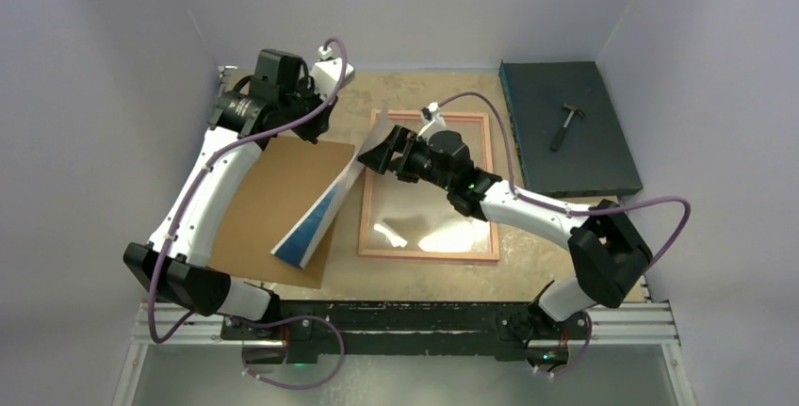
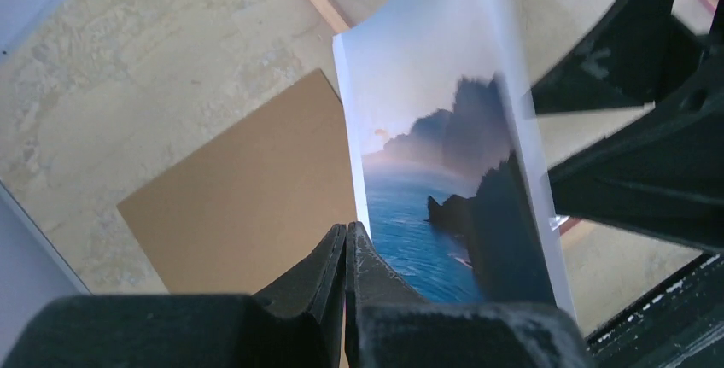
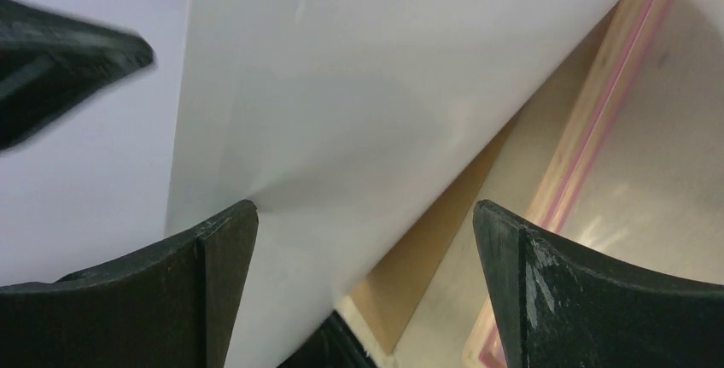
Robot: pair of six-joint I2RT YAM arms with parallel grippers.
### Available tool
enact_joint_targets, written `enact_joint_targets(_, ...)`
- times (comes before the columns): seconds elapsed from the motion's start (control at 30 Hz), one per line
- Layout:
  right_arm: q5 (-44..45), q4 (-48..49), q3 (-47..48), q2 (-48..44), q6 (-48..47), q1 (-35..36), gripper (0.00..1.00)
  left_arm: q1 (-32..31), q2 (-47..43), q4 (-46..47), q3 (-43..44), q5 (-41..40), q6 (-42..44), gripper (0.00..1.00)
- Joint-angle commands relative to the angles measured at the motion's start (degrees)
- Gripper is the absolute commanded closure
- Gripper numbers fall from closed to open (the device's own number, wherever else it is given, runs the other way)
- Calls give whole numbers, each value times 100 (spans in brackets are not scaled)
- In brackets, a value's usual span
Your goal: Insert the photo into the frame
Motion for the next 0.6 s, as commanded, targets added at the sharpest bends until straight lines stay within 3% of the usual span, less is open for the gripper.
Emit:
enact_joint_targets(0.0, -379, 776, -450, -140, 560, 134, 1, 194, -233, 185, 543, 117, -205, 100)
enact_joint_targets(0.1, -379, 1022, -881, -321, 819, 130, 1, 345, -201, 124, 727, -61, -95, 100)
enact_joint_targets(0.37, -181, 980, -1698, -981, 1087, 247, 1, 1262, -432, 1175, -2402, 89, 542, 100)
enact_joint_targets(0.57, -213, 893, -1706, -196, 1021, 240, 2, 1884, 374, 1730, -3503, -11, 944, 100)
